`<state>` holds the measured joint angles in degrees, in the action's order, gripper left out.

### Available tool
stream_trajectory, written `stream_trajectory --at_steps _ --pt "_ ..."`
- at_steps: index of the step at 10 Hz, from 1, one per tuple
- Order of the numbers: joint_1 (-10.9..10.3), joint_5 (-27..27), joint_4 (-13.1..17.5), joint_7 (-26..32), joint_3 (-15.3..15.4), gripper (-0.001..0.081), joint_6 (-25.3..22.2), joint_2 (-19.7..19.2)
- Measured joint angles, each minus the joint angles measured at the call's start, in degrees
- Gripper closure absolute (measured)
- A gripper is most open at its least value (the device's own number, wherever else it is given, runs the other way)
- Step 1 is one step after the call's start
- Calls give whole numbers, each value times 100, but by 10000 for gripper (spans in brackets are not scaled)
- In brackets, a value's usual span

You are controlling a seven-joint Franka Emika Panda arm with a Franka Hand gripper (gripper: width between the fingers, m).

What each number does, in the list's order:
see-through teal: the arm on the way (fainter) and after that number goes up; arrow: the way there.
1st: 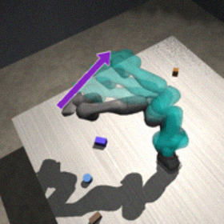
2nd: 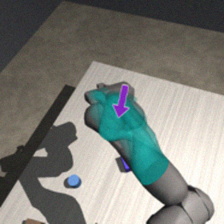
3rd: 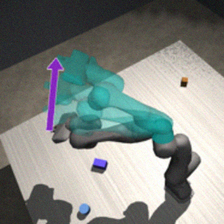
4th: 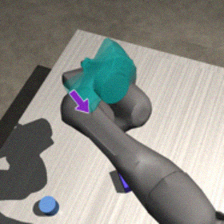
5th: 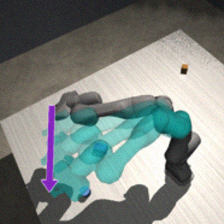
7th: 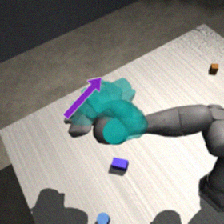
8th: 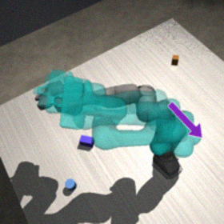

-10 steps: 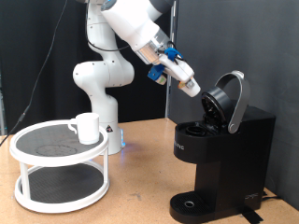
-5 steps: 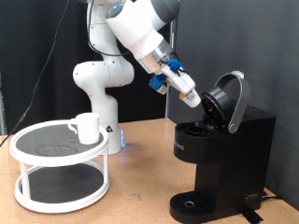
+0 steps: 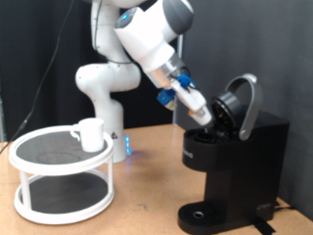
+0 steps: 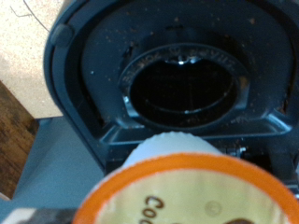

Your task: Make a cup of coffee with the keurig machine

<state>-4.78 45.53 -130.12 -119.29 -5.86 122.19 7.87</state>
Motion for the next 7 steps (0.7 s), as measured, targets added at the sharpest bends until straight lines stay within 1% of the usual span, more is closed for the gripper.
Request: stream_trajectory --at_steps 7 --pt "0 -86 -129 12 120 428 401 -241"
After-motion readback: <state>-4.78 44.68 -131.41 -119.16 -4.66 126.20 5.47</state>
